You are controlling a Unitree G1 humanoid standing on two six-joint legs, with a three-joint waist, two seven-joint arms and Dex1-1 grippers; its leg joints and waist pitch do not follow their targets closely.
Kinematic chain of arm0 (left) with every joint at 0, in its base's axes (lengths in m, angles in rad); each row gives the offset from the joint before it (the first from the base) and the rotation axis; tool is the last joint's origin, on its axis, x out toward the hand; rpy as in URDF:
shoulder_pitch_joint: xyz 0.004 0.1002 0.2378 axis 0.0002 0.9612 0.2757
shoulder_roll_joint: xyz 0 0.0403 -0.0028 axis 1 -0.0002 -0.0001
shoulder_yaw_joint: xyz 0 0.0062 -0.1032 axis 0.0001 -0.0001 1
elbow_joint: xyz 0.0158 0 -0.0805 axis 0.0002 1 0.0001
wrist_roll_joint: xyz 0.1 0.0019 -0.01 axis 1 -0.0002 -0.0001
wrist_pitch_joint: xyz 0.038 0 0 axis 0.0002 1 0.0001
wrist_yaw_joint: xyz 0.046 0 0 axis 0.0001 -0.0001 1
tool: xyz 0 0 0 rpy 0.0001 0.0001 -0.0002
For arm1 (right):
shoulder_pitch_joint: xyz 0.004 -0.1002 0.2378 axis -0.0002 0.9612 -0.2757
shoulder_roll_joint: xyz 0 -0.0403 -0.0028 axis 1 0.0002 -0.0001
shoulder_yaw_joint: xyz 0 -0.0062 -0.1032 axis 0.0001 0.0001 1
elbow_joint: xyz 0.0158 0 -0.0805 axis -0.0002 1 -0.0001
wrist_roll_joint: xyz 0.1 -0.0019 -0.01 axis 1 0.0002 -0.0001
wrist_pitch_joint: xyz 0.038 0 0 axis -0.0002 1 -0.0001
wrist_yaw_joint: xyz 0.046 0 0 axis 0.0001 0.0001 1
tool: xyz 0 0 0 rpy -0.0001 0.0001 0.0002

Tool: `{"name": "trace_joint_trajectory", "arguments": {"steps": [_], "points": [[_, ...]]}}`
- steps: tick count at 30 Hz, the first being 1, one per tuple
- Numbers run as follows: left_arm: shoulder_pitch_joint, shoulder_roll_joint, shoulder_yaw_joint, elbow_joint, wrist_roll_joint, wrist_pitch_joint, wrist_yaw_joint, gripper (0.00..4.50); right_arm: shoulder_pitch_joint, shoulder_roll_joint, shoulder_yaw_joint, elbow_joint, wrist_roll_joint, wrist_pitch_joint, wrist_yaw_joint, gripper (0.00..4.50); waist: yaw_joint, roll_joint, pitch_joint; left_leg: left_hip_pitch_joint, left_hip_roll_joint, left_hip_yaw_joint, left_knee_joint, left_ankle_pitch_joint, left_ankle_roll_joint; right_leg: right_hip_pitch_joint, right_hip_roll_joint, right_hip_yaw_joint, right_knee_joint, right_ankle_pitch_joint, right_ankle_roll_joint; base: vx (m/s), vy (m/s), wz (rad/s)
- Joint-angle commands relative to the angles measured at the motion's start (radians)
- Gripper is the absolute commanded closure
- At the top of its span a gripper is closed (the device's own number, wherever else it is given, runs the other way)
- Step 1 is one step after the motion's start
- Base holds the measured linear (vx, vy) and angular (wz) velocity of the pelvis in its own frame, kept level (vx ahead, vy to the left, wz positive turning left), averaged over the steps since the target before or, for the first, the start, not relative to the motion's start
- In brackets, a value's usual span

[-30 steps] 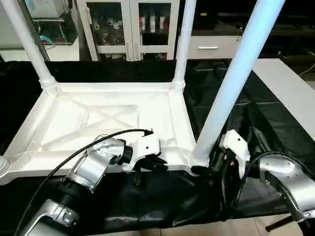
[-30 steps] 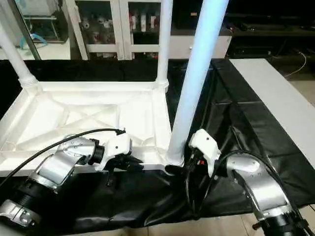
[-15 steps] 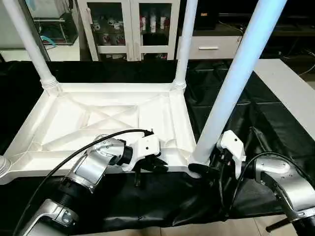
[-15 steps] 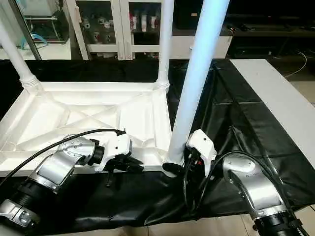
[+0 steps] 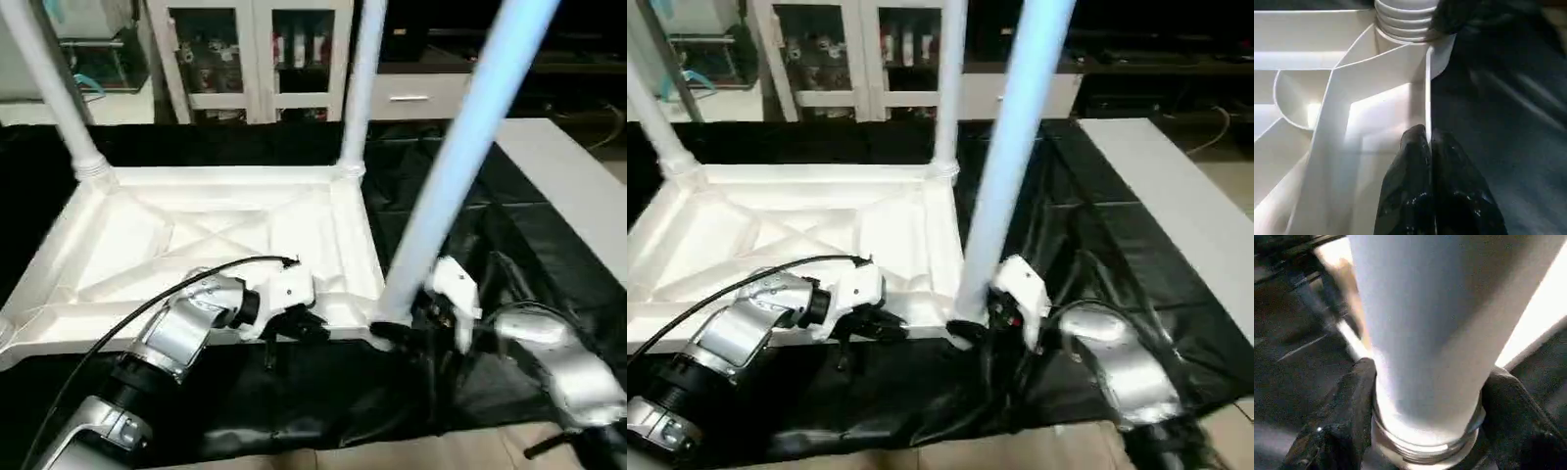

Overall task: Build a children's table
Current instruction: Rotate leg to tighten

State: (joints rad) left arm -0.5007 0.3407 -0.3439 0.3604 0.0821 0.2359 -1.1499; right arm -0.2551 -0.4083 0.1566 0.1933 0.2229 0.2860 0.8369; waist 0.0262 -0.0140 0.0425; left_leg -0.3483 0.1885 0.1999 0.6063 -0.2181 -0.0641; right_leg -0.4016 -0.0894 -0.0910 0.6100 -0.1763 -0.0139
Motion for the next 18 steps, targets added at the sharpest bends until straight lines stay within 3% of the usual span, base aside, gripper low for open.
{"name": "trace_joint_trajectory", "arguments": {"steps": [1, 2, 5, 7, 8, 9, 10, 11, 12, 13, 14, 15, 17, 18], "points": [[-0.011, -0.055, -0.007, 0.026, -0.005, 0.032, 0.059, 4.50, -0.037, 0.055, -0.066, 0.100, -0.042, 0.056, -0.206, 1.80, 0.002, -0.001, -0.049, -0.002, 0.045, -0.029, -0.076, -0.206, 0.030, 0.046, -0.069, 0.054, -0.091, -0.367, -0.192, 0.000, 0.000, 0.00], [-0.022, -0.073, 0.000, 0.044, 0.000, 0.039, 0.093, 4.50, -0.045, 0.082, -0.074, 0.110, -0.041, 0.067, -0.246, 1.80, -0.005, -0.003, -0.048, 0.001, 0.045, -0.034, -0.078, -0.243, 0.009, 0.043, -0.067, 0.052, -0.098, -0.414, -0.167, 0.000, 0.000, 0.00], [-0.061, -0.122, 0.014, 0.100, 0.023, 0.041, 0.195, 4.50, -0.078, 0.153, -0.087, 0.144, -0.051, 0.082, -0.358, 1.80, -0.010, -0.005, -0.048, 0.007, 0.042, -0.033, -0.077, -0.269, 0.002, 0.036, -0.066, 0.052, -0.104, -0.447, -0.149, 0.000, 0.000, 0.00], [-0.072, -0.136, 0.019, 0.112, 0.024, 0.050, 0.217, 4.50, -0.090, 0.173, -0.090, 0.158, -0.059, 0.083, -0.391, 1.80, -0.009, -0.005, -0.051, 0.004, 0.042, -0.034, -0.077, -0.251, 0.005, 0.039, -0.069, 0.054, -0.102, -0.422, -0.151, 0.000, 0.000, 0.00], [-0.102, -0.176, 0.032, 0.148, 0.029, 0.073, 0.285, 4.50, -0.125, 0.222, -0.101, 0.205, -0.080, 0.082, -0.486, 1.80, -0.011, -0.004, -0.052, -0.001, 0.043, -0.033, -0.077, -0.240, 0.010, 0.039, -0.067, 0.054, -0.097, -0.398, -0.155, 0.000, 0.000, 0.00], [-0.124, -0.203, 0.041, 0.176, 0.036, 0.089, 0.337, 4.50, -0.149, 0.254, -0.109, 0.240, -0.094, 0.079, -0.554, 1.80, -0.012, -0.003, -0.052, 0.003, 0.042, -0.033, -0.077, -0.239, 0.003, 0.036, -0.066, 0.054, -0.099, -0.395, -0.160, 0.000, 0.000, 0.00], [-0.148, -0.232, 0.052, 0.214, 0.045, 0.095, 0.401, 4.50, -0.178, 0.290, -0.122, 0.281, -0.108, 0.074, -0.641, 1.80, -0.016, -0.008, -0.057, -0.001, 0.041, -0.033, -0.075, -0.215, -0.006, 0.041, -0.067, 0.054, -0.093, -0.363, -0.169, 0.000, 0.000, 0.00], [-0.148, -0.232, 0.052, 0.214, 0.045, 0.095, 0.401, 4.50, -0.178, 0.290, -0.122, 0.281, -0.108, 0.074, -0.641, 1.81, -0.014, -0.007, -0.057, 0.002, 0.040, -0.033, -0.076, -0.209, -0.004, 0.039, -0.068, 0.054, -0.095, -0.356, -0.172, 0.000, 0.000, 0.00], [-0.190, -0.276, 0.059, 0.285, 0.070, 0.090, 0.496, 4.50, -0.233, 0.345, -0.141, 0.363, -0.137, 0.047, -0.792, 1.81, -0.017, -0.005, -0.056, 0.000, 0.039, -0.030, -0.074, -0.202, -0.001, 0.034, -0.068, 0.057, -0.093, -0.337, -0.180, 0.000, 0.000, 0.00], [-0.202, -0.290, 0.064, 0.307, 0.074, 0.082, 0.524, 4.50, -0.249, 0.359, -0.150, 0.387, -0.146, 0.033, -0.840, 1.81, -0.019, -0.011, -0.057, 0.003, 0.039, -0.030, -0.075, -0.204, -0.001, 0.036, -0.065, 0.054, -0.094, -0.334, -0.181, 0.000, 0.000, 0.00], [-0.210, -0.299, 0.066, 0.323, 0.077, 0.075, 0.539, 4.50, -0.262, 0.366, -0.152, 0.406, -0.154, 0.021, -0.865, 1.81, -0.015, -0.009, -0.060, 0.003, 0.036, -0.029, -0.072, -0.190, 0.001, 0.039, -0.067, 0.055, -0.090, -0.308, -0.185, 0.000, 0.000, 0.00], [-0.222, -0.308, 0.063, 0.345, 0.080, 0.051, 0.547, 4.50, -0.279, 0.373, -0.160, 0.432, -0.160, 0.004, -0.894, 1.81, -0.013, -0.015, -0.061, -0.001, 0.038, -0.028, -0.072, -0.175, 0.014, 0.042, -0.067, 0.055, -0.088, -0.271, -0.187, 0.000, 0.000, 0.00], [-0.223, -0.308, 0.060, 0.349, 0.080, 0.043, 0.546, 4.50, -0.284, 0.376, -0.167, 0.439, -0.156, -0.001, -0.899, 1.81, -0.011, -0.011, -0.063, -0.004, 0.037, -0.028, -0.071, -0.149, 0.033, 0.046, -0.067, 0.055, -0.081, -0.230, -0.190, 0.000, 0.000, 0.00], [-0.221, -0.306, 0.055, 0.347, 0.077, 0.034, 0.530, 4.50, -0.291, 0.384, -0.190, 0.446, -0.126, -0.024, -0.874, 1.81, -0.008, -0.015, -0.064, -0.005, 0.038, -0.026, -0.070, -0.126, 0.049, 0.048, -0.068, 0.056, -0.075, -0.189, -0.199, 0.000, 0.000, 0.00]]}}
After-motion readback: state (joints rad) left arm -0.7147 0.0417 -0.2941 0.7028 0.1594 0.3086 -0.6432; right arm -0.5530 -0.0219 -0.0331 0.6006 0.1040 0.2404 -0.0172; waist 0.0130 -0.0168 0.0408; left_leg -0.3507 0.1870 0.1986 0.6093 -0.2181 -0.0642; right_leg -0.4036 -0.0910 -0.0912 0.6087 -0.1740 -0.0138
